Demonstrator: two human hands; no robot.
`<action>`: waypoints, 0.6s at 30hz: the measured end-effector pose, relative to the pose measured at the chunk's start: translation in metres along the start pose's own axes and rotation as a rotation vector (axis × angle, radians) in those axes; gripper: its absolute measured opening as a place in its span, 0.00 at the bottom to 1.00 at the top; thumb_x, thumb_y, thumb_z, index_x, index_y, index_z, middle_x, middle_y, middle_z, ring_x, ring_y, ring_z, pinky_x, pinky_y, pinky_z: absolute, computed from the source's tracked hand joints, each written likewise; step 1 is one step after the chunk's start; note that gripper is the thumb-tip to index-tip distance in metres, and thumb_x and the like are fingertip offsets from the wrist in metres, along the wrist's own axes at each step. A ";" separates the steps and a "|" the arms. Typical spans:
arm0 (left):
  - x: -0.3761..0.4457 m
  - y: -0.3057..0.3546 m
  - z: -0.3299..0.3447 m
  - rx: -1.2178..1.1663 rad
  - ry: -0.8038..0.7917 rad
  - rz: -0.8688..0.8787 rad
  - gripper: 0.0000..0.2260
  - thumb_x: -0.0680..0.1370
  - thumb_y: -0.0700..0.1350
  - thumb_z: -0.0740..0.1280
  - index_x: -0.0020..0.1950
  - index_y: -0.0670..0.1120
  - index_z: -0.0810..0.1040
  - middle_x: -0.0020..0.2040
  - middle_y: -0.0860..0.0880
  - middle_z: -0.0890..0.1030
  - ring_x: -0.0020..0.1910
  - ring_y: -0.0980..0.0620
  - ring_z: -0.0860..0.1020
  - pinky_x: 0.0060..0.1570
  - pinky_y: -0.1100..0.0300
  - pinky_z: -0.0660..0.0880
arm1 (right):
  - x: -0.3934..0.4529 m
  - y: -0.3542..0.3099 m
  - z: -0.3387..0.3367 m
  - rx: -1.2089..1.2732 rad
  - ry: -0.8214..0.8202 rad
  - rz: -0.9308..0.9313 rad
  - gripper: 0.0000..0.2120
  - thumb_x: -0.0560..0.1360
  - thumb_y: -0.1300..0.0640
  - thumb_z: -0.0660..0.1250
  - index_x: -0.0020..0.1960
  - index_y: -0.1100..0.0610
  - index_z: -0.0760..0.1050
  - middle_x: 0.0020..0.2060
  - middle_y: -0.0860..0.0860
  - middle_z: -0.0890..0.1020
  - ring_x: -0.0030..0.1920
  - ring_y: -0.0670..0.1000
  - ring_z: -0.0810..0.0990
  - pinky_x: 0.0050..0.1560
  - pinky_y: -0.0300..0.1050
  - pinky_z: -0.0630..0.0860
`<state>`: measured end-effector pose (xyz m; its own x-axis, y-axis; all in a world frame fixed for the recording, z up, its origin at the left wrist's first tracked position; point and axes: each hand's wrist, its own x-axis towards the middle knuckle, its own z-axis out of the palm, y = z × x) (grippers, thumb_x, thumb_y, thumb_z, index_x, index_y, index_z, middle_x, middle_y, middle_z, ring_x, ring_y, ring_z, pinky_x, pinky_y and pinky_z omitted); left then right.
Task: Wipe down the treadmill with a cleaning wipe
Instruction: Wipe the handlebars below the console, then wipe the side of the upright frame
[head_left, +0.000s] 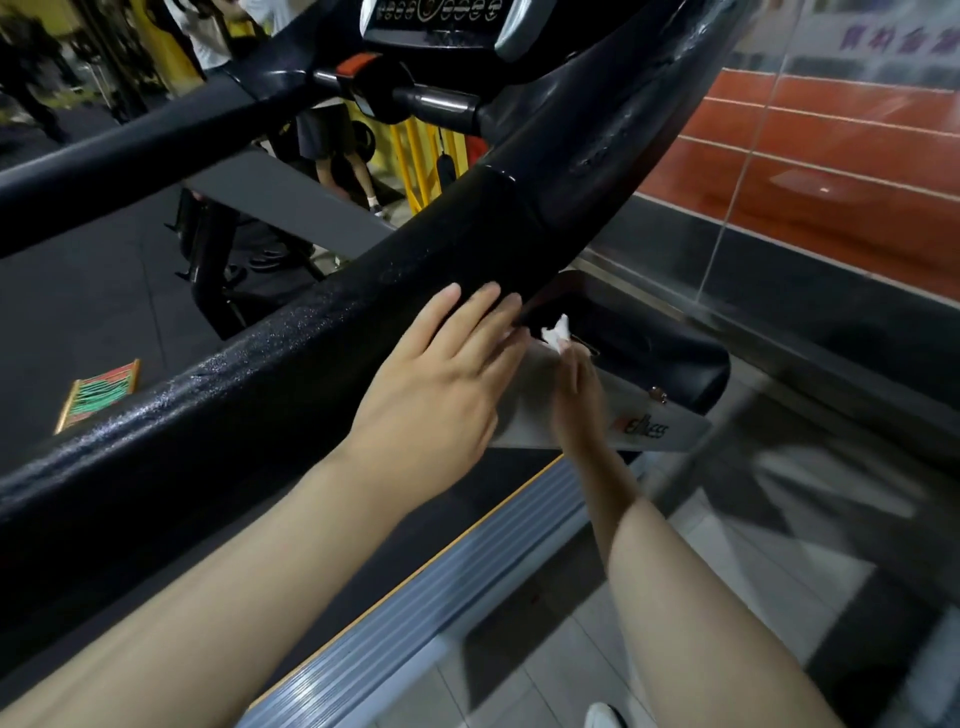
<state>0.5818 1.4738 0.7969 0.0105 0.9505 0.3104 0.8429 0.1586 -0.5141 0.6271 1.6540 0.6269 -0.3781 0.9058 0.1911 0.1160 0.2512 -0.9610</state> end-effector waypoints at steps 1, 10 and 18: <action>0.004 0.003 0.004 -0.010 -0.004 0.025 0.25 0.77 0.47 0.57 0.73 0.42 0.71 0.76 0.42 0.66 0.77 0.41 0.60 0.77 0.44 0.52 | -0.004 -0.014 0.000 0.059 -0.070 -0.038 0.25 0.81 0.41 0.48 0.65 0.54 0.74 0.62 0.51 0.78 0.64 0.51 0.75 0.67 0.57 0.70; 0.012 0.029 0.041 -0.006 -0.191 0.046 0.29 0.77 0.50 0.54 0.75 0.37 0.66 0.74 0.38 0.69 0.76 0.41 0.62 0.78 0.47 0.43 | 0.022 0.005 -0.025 -0.029 -0.206 0.074 0.16 0.82 0.50 0.51 0.57 0.50 0.77 0.53 0.50 0.81 0.55 0.49 0.78 0.61 0.52 0.73; 0.031 0.060 0.073 -0.198 -0.179 -0.048 0.31 0.72 0.46 0.60 0.73 0.36 0.68 0.73 0.39 0.70 0.74 0.42 0.66 0.76 0.47 0.53 | 0.033 0.039 -0.025 0.186 -0.272 -0.046 0.15 0.82 0.55 0.56 0.63 0.52 0.77 0.60 0.49 0.80 0.63 0.50 0.77 0.67 0.50 0.71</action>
<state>0.5932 1.5318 0.7170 -0.1125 0.9781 0.1752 0.9290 0.1661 -0.3307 0.6420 1.7018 0.6002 -0.6136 0.7641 0.1991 -0.0670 0.2009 -0.9773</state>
